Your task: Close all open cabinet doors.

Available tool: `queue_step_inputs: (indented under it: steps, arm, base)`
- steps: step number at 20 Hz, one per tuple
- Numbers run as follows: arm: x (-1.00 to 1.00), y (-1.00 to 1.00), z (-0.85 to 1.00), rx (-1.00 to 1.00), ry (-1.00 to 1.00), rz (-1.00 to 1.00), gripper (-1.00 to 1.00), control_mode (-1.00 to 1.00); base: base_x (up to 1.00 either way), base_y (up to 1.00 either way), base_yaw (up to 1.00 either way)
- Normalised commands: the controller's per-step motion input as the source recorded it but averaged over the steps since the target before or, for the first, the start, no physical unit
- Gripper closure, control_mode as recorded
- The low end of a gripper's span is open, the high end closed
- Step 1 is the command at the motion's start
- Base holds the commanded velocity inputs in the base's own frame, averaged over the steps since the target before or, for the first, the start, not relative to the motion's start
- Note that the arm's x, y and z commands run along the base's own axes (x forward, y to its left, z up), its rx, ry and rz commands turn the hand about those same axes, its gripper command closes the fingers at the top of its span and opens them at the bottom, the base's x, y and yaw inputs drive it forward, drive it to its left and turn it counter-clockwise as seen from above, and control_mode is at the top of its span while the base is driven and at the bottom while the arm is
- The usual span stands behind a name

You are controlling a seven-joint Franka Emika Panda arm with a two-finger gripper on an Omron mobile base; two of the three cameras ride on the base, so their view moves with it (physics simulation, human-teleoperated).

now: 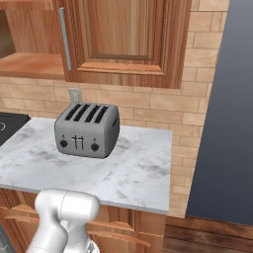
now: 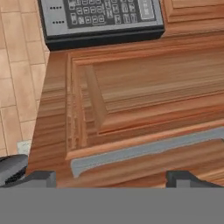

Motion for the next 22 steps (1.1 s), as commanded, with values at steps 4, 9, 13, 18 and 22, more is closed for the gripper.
queue_step_inputs:
  steps: [4, 9, 13, 18, 22]
  arm:
    - [0.86, 0.24, -0.03, 0.0, 0.0, -0.11, -1.0, -1.0]
    - [0.73, 0.04, -0.02, 0.0, 0.0, -0.1, -1.0, -1.0]
    - [0.54, -0.02, 0.0, 0.0, 0.0, -0.07, -1.0, -1.0]
    - [0.63, -0.12, 0.0, 0.0, 0.0, -0.04, -1.0, -1.0]
    - [0.72, -0.15, 0.0, 0.0, 0.0, -0.01, -1.0, -1.0]
  base:
    - [0.0, 0.0, 0.0]
    - [0.0, 0.0, 0.0]
    - [0.0, 0.0, 0.0]
    - [0.0, 0.0, 0.0]
    - [0.0, 0.0, 0.0]
